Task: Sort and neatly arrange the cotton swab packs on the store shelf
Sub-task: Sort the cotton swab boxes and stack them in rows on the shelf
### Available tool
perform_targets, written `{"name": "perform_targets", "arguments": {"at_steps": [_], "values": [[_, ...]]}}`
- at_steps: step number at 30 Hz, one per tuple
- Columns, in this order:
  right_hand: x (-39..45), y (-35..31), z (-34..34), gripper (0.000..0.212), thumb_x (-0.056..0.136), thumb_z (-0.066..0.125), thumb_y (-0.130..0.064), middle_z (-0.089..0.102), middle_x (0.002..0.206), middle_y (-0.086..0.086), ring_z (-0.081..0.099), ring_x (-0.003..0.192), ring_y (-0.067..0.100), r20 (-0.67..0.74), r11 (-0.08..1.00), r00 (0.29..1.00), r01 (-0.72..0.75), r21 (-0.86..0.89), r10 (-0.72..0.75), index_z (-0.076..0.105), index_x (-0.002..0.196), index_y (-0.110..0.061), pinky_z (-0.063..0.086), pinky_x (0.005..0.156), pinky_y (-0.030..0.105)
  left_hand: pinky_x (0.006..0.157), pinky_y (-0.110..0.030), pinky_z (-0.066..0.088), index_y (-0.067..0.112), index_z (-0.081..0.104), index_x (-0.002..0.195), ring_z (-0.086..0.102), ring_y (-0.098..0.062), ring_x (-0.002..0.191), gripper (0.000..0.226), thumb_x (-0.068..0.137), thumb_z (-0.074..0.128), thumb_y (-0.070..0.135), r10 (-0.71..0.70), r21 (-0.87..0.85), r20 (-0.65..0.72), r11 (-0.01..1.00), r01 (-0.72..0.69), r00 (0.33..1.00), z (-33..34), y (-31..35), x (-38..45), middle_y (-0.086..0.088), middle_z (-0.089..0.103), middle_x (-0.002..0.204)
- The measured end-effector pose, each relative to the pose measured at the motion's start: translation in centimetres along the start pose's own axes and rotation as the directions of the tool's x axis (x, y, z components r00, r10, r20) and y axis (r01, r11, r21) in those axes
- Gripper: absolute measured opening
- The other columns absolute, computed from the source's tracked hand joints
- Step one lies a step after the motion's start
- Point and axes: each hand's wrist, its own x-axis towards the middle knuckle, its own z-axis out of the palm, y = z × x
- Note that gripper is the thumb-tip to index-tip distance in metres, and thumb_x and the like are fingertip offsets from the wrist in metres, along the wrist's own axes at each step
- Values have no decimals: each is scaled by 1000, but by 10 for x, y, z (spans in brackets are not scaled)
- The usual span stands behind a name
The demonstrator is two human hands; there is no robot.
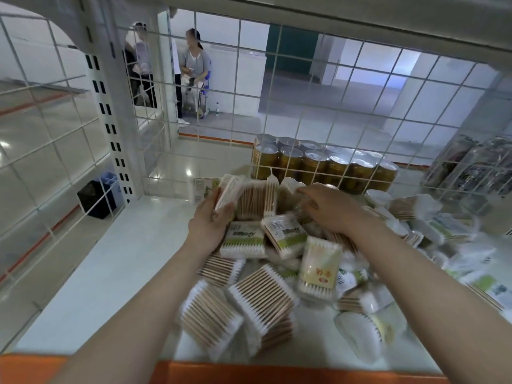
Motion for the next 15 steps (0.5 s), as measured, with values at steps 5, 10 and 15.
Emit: {"name": "perform_targets", "arguments": {"at_steps": [5, 10, 15], "values": [[-1, 8, 2, 41, 96, 38, -29, 47, 135, 1, 51, 114, 19, -20, 1000, 1000, 6, -17, -7, 40, 137, -25, 46, 88, 34, 104, -48, 36, 34, 35, 140, 48, -23, 122, 85, 65, 32, 75, 2, 47, -29, 999, -1, 1000, 14, -2, 5, -1, 47, 139], [-6, 17, 2, 41, 96, 39, -30, 48, 133, -1, 51, 113, 18, -48, 1000, 999, 7, -24, -8, 42, 136, -23, 44, 84, 30, 103, -47, 37, 32, 40, 137, 49, -23, 120, 81, 67, 32, 72, 2, 63, -39, 998, 0, 999, 27, 1, 5, -2, 50, 135], [-13, 25, -4, 40, 98, 38, -32, 46, 138, -2, 49, 119, 18, -62, 998, 998, -14, -59, 10, 42, 136, -23, 40, 81, 28, 106, -46, 31, 23, 39, 140, 40, -25, 128, 51, 93, 45, 43, 35, 147, -90, 989, -21, 995, 39, 9, 5, -5, 44, 141]]}}
